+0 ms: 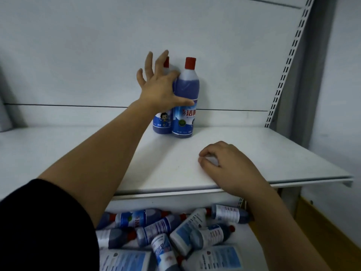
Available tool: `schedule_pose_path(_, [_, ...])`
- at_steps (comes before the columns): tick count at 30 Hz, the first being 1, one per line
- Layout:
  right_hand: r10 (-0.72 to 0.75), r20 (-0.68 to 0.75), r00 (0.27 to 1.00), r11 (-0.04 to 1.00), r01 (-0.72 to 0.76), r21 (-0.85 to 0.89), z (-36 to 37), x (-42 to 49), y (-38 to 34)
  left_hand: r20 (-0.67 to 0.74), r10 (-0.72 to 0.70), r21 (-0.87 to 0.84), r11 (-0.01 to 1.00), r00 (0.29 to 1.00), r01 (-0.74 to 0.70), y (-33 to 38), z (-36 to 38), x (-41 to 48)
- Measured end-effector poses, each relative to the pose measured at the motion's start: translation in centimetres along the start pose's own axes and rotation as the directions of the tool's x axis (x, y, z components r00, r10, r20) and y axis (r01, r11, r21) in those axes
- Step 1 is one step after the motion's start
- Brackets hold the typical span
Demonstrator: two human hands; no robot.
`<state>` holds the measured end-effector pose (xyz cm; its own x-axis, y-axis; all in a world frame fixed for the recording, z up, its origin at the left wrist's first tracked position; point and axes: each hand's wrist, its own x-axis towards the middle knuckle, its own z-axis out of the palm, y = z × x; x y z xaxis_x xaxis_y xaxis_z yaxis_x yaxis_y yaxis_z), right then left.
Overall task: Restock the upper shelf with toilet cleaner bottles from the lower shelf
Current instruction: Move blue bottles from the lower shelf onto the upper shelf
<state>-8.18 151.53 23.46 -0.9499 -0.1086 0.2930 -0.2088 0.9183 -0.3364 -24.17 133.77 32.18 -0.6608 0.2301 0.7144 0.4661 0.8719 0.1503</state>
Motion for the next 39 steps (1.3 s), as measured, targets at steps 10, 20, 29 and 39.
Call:
schedule_pose_path(10, [-0.011, -0.002, 1.0, 1.0, 0.011, 0.009, 0.0, -0.1, 0.2, -0.026, 0.093, 0.146, 0.985, 0.995, -0.088, -2.1, 1.1, 1.2])
schedule_pose_path(20, [-0.019, -0.035, 0.999, 0.999, 0.021, 0.043, 0.2, -0.1, 0.3, -0.092, 0.031, 0.193, 0.981, 0.995, -0.013, 0.7, 2.1, 1.4])
schedule_pose_path(29, [-0.013, -0.034, 0.999, 0.999, 0.014, 0.043, 0.3, 0.0, 0.5, -0.088, -0.022, 0.178, 0.983, 0.996, 0.037, 0.8, 2.1, 1.5])
schedule_pose_path(39, [-0.009, -0.023, 1.0, 0.999, 0.01, 0.031, 0.0, 0.3, 0.2, -0.041, 0.026, 0.137, 0.99, 0.999, -0.02, 2.4, -1.4, -2.4])
